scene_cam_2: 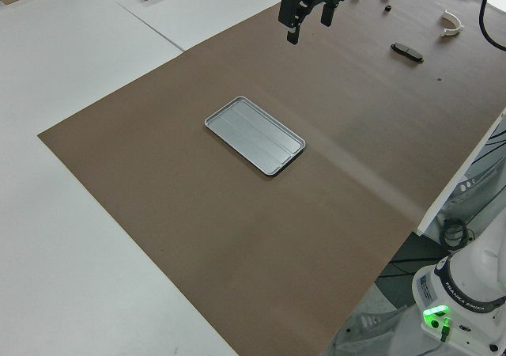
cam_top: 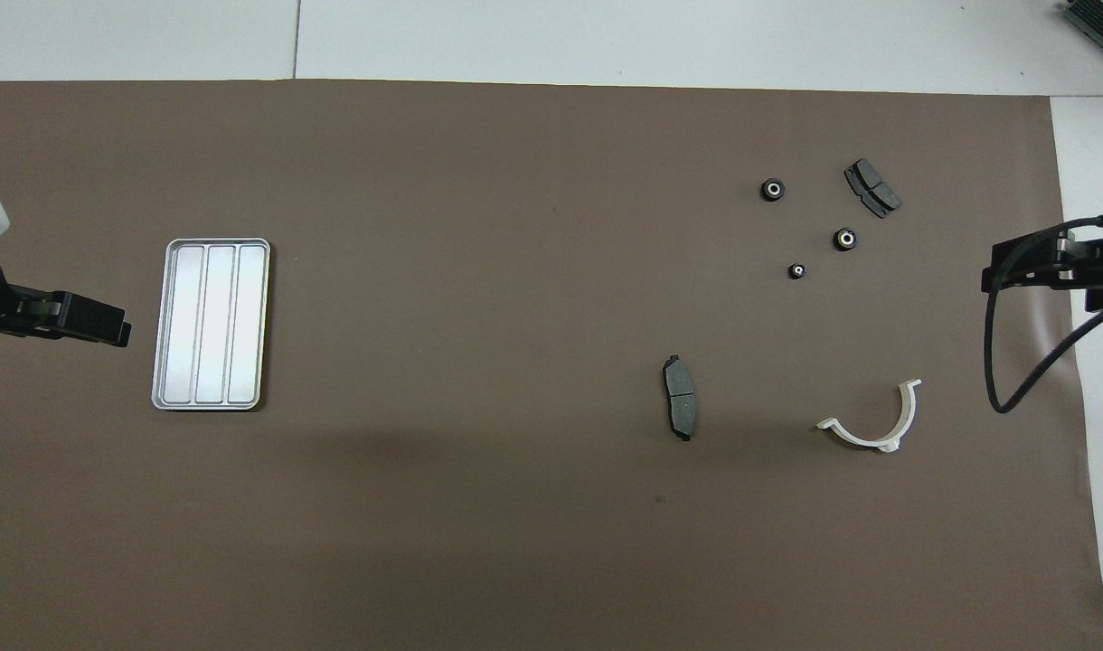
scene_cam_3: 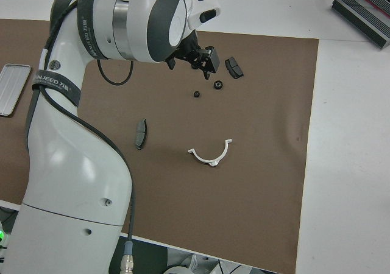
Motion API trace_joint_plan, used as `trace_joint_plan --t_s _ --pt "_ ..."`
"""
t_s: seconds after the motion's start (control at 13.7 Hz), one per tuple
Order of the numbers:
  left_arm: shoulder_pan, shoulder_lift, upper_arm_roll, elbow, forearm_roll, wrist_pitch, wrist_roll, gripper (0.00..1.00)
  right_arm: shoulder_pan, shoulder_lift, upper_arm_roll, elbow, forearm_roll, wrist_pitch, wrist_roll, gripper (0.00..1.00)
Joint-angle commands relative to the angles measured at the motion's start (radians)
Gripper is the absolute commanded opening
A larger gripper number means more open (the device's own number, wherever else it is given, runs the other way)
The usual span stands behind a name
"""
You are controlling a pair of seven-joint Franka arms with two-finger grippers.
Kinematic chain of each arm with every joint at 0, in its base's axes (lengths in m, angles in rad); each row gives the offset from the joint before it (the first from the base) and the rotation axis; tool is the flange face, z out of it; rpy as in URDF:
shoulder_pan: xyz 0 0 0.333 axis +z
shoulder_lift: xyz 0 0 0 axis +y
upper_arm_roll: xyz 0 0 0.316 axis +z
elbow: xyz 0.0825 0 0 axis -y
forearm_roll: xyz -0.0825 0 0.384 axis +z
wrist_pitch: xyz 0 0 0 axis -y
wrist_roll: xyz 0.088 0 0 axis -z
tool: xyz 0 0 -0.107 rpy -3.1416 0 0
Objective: Pick bearing gear from pile to tray
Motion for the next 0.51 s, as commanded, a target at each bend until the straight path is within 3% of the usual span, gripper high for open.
trace_joint_plan --t_s 0.0,0.44 --pt "0.02 -0.03 -0.013 -0.032 0.013 0.005 0.016 1.0 -0.007 -0.008 0.003 -0.008 0.004 0.016 -0.032 1.0" --pt "0.02 -0.03 -0.012 -0.032 0.013 0.005 0.016 1.0 -0.001 -0.01 0.003 -0.017 0.006 0.051 -0.023 1.0"
